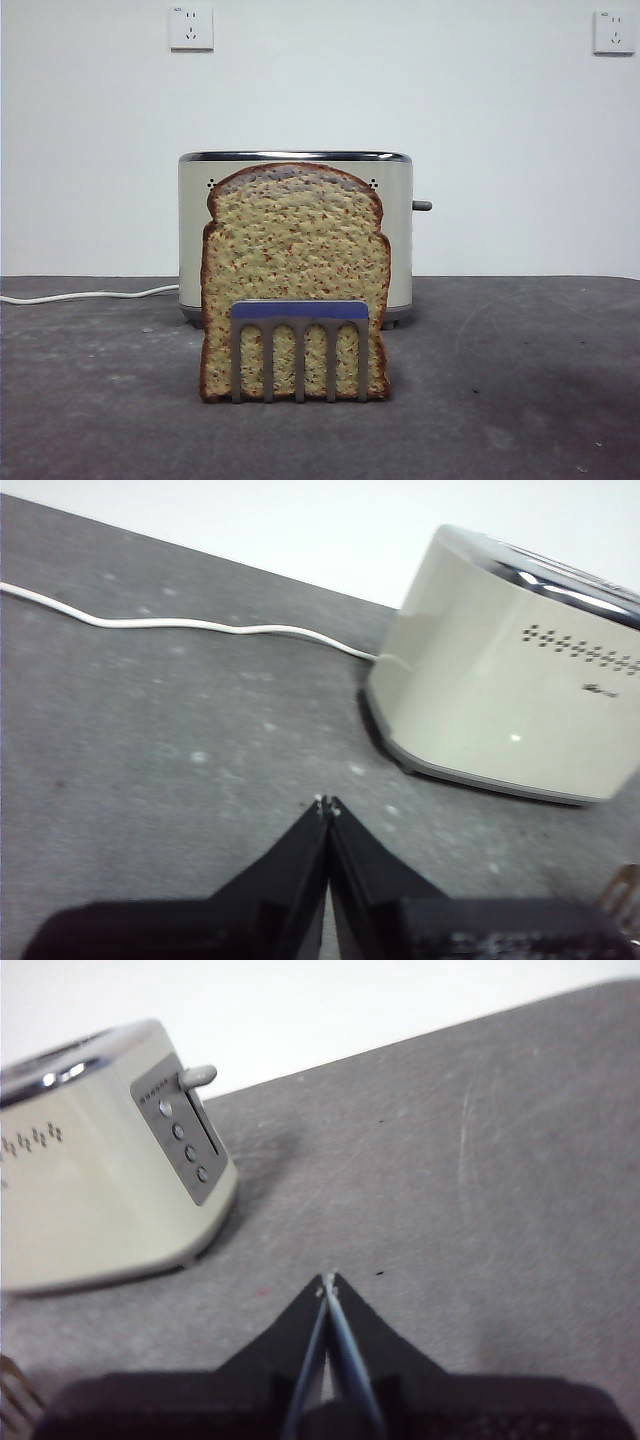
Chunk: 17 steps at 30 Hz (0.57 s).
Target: Pick up a slice of bread from the rack,put the bread on the toaster,press the button
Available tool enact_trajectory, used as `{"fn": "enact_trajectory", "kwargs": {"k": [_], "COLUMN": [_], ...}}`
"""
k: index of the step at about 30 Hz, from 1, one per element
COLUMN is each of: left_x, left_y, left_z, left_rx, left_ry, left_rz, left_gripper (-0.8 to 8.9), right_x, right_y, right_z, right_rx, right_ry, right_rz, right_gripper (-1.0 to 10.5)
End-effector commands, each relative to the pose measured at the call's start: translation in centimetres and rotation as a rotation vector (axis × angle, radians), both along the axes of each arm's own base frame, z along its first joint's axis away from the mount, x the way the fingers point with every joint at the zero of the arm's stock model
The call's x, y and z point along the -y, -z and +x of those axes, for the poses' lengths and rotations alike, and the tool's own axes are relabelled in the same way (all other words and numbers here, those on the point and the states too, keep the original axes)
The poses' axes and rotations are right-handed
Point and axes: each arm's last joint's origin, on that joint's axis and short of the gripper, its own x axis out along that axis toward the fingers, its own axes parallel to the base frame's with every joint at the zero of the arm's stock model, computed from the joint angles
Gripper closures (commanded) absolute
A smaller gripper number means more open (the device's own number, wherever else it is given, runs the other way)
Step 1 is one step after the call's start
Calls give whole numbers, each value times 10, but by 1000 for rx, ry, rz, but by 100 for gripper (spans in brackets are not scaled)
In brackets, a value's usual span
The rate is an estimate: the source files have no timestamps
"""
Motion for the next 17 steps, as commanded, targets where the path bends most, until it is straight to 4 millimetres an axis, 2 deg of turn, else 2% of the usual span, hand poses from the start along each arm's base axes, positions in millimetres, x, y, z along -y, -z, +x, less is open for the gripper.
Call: {"fn": "enact_trajectory", "kwargs": {"k": [1, 7, 11, 17], "left_x": [1, 4, 5, 8], "left_y": [-2, -40, -73, -115], "left_z": [-1, -9, -17, -24], "left_rx": [4, 105, 153, 169], "left_ry": [35, 111, 114, 218], "left_rz": [-45, -57, -47, 29], "left_gripper": [821, 821, 821, 821], "right_x": [0, -1, -1, -4], "right_y": [-3, -38, -73, -128], "right_z": [-1, -6, -8, -6], "right_rx": [-16, 60, 98, 65], "right_ry": [4, -11, -26, -155], "right_rz": [137, 162, 145, 5], "right_gripper": [957, 958, 958, 958]}}
